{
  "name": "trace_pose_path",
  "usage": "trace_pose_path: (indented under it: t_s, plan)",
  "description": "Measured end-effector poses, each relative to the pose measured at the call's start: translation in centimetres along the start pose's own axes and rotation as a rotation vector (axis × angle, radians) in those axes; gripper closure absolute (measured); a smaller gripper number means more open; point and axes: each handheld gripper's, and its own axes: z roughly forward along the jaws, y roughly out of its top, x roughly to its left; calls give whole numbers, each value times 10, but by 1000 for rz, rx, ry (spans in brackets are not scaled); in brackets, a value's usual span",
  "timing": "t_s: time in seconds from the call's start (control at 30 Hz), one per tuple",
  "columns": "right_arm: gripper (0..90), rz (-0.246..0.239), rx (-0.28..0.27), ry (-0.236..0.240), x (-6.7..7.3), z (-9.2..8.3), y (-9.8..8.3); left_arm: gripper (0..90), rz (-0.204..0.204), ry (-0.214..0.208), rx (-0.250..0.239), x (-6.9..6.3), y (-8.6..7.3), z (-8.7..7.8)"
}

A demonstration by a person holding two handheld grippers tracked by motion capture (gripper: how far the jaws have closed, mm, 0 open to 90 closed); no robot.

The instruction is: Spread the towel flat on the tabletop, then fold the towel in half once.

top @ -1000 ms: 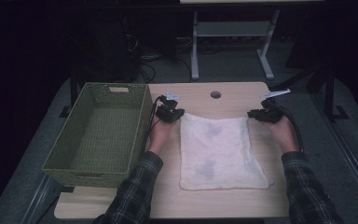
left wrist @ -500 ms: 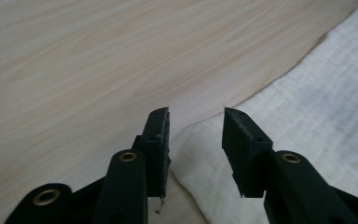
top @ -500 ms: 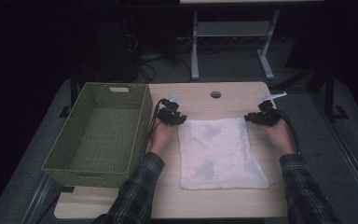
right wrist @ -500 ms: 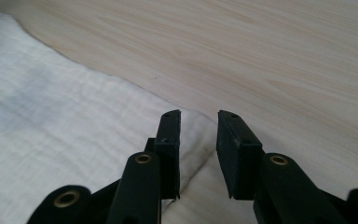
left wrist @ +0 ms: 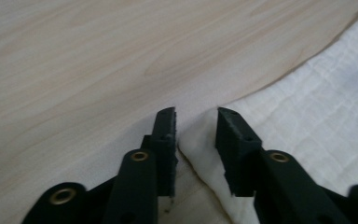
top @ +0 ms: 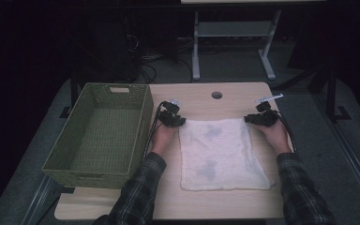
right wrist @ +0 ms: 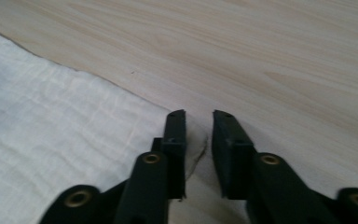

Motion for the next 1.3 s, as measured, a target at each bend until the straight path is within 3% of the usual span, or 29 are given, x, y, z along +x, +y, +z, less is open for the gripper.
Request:
trace_pose_path:
  t_s: [0.13,0.27,0.6,0.8,0.93,1.3]
  plan:
    - [854,-3,4,19,1,1,0,793,3,-6,3,0,0,0]
    - [878,-12,13,7,3,0,1,857,-6,-10,2,0,1,0]
    - [881,-16,-61,15,4,-29,8,862,-19,-13,-63,-3,11,-24]
    - [880,-39,-97,26,10,-50,6,863,-36,-35,-99,-12,18,-46]
    - [880,-48,-127,55,13,-65,-1,863,-19,-47,-116,-23,13,-60]
    - [880,-86,-140,84,22,-86,-29,864,24,-78,-132,-41,-2,-85]
